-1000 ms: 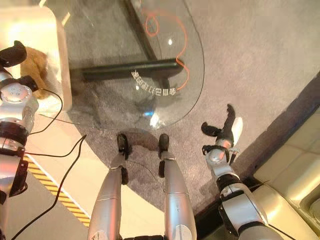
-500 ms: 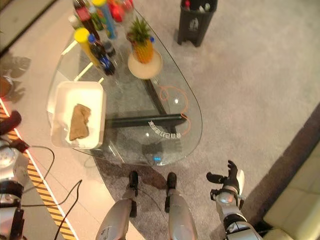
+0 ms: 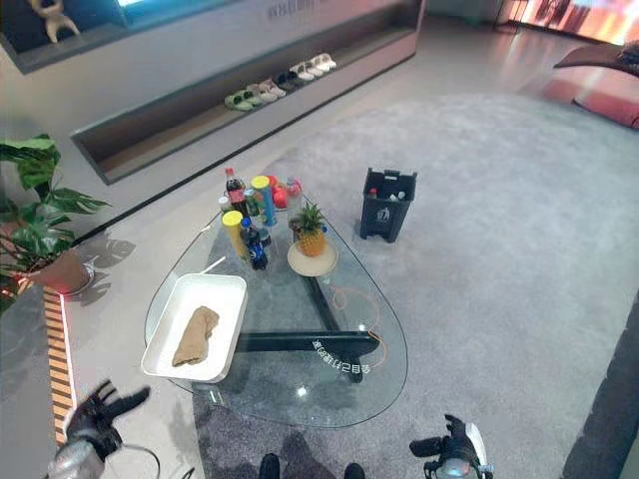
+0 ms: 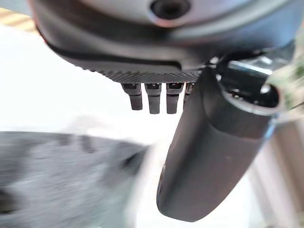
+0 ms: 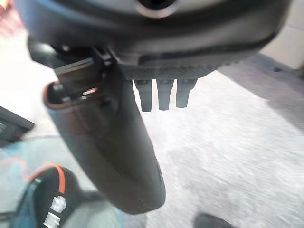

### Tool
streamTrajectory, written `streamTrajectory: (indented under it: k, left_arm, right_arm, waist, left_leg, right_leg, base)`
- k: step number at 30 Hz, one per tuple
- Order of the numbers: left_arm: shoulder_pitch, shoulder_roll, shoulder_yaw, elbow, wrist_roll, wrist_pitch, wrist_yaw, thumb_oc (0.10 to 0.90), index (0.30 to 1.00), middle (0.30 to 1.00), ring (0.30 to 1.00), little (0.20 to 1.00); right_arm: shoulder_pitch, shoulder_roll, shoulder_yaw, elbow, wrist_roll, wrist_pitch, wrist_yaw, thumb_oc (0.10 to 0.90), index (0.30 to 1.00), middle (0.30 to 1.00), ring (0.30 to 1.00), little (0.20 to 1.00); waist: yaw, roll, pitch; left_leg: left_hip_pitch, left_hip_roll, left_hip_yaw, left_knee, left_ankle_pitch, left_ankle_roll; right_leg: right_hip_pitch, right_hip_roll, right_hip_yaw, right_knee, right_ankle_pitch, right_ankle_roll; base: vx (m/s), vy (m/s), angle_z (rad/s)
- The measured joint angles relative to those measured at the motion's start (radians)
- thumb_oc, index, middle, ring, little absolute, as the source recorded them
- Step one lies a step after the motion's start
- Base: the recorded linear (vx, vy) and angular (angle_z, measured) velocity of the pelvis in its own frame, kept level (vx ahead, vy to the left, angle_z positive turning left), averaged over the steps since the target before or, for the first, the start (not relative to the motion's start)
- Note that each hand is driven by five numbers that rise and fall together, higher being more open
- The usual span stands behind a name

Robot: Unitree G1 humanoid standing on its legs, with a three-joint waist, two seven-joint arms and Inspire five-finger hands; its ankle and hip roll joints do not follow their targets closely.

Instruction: Wipe the table with a cloth and put it in the basket.

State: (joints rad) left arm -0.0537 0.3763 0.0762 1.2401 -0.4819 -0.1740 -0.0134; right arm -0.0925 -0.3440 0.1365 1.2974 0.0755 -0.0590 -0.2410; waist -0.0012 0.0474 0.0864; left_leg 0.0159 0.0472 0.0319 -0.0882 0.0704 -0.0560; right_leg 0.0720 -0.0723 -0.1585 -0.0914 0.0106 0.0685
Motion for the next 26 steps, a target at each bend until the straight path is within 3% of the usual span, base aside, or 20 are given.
streamTrajectory:
  k: [4,9,17,26]
  left_arm:
    - [0.063,-0.073,-0.080,0.044,0.078,0.030,-0.055,0.800,0.900,0.900,0.900,0.900]
    - [0.071,-0.099,-0.149,0.061,0.164,0.089,-0.091,0.800,0.900,0.900,0.900,0.900]
    - [0.061,-0.099,-0.182,0.061,0.192,0.128,-0.090,0.800,0.900,0.900,0.900,0.900]
    - [0.056,-0.100,-0.183,0.067,0.203,0.132,-0.089,0.800,0.900,0.900,0.900,0.900]
  right_arm:
    - [0.034,0.017,0.000,0.035,-0.036,0.029,0.076,0.800,0.900,0.900,0.900,0.900]
    - [0.050,0.051,0.002,0.062,-0.046,0.057,0.132,0.800,0.900,0.900,0.900,0.900]
    - [0.051,0.059,0.003,0.065,-0.047,0.073,0.142,0.800,0.900,0.900,0.900,0.900]
    - [0.048,0.061,0.024,0.069,-0.047,0.074,0.151,0.800,0.900,0.900,0.900,0.900]
  waist:
    - [0.000,-0.005,-0.033]
    - [-0.001,-0.006,-0.046]
    - [-0.005,0.006,-0.054]
    - [-0.004,-0.009,-0.050]
  left_leg:
    - [0.002,0.001,0.001,-0.004,-0.006,0.007]
    - [0.021,0.002,0.005,0.000,-0.007,0.009]
    - [0.037,0.003,0.030,0.000,-0.011,0.016]
    - [0.040,0.004,0.033,0.001,-0.010,0.014]
  right_leg:
    - [-0.005,0.000,0.001,0.001,-0.004,-0.001]
    - [0.011,0.001,0.004,0.000,-0.004,-0.001]
    - [0.015,0.001,0.028,0.000,0.003,-0.001]
    - [0.016,0.002,0.030,0.000,0.003,-0.001]
  base:
    - [0.01,0.006,0.00]
    - [0.02,0.010,-0.02]
    - [0.02,0.010,-0.09]
    - [0.00,0.000,0.00]
